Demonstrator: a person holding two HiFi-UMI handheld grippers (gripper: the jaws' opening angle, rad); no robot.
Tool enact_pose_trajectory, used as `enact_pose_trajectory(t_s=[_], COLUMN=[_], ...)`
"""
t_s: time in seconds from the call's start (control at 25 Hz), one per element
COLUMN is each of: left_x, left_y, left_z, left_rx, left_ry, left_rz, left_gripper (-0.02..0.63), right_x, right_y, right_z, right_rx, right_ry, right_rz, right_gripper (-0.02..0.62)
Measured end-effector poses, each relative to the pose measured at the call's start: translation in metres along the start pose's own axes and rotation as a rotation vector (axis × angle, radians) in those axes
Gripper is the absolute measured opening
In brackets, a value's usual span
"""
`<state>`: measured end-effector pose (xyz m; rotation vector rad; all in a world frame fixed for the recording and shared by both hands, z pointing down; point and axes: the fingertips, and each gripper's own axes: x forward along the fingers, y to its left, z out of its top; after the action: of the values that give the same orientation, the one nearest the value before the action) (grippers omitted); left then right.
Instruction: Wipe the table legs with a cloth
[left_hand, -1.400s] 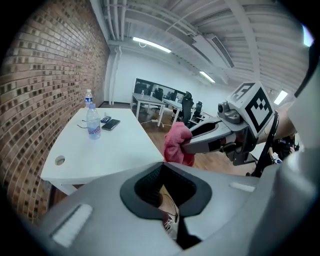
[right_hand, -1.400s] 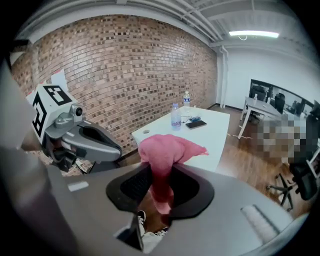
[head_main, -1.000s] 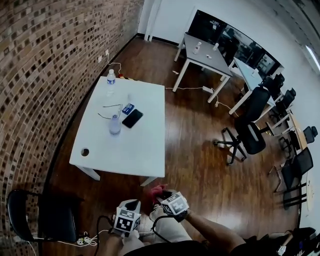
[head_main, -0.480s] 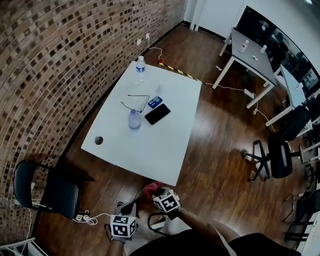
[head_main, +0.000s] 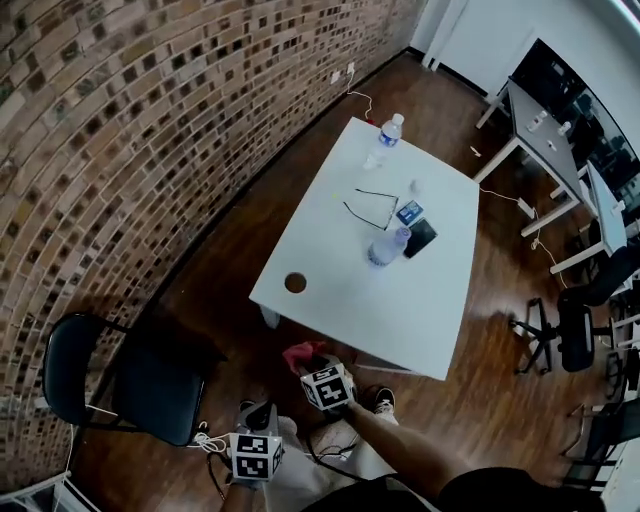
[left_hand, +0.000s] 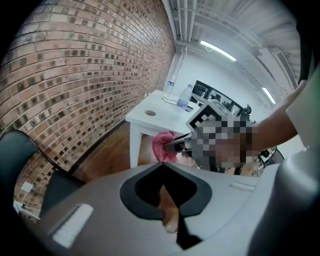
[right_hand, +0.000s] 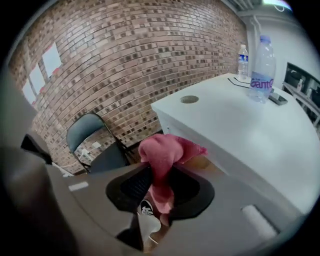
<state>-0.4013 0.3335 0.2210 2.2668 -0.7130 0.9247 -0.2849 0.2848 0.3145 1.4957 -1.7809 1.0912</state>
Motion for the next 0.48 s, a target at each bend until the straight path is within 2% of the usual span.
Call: enact_pose_trajectory(t_s=[0.16,0.24,0.36,0.48], left_x=[-0.032,-0.038,-0.034,-0.022], left_y=[0.082,0.111,0.137,0.151], left_z=[-0.016,-0.027,-0.043,-0.055], left_rx=[0.012,-0.005,-0.054,-0.116], left_ry=[0.028,0.038,0.047,0.04], left_rz=[0.005,0.012,0.009,0.002], left_gripper=[0.0,0.0,0.0,0.0], right_x=[0.065,0.088,0.1,0.113], right_y=[0.039,0.047,0.034,0.014], right_z=[0.042,0.064,0.096,0.105], right_rx=[0.105,0.202,0.381,0.481], right_ry=[-0.026,-0.081,-0.187,-0.222], right_rz=[-0.05,-0.051,-0.098,-0.152], right_gripper=[0.103,0.103,0.103,0.103])
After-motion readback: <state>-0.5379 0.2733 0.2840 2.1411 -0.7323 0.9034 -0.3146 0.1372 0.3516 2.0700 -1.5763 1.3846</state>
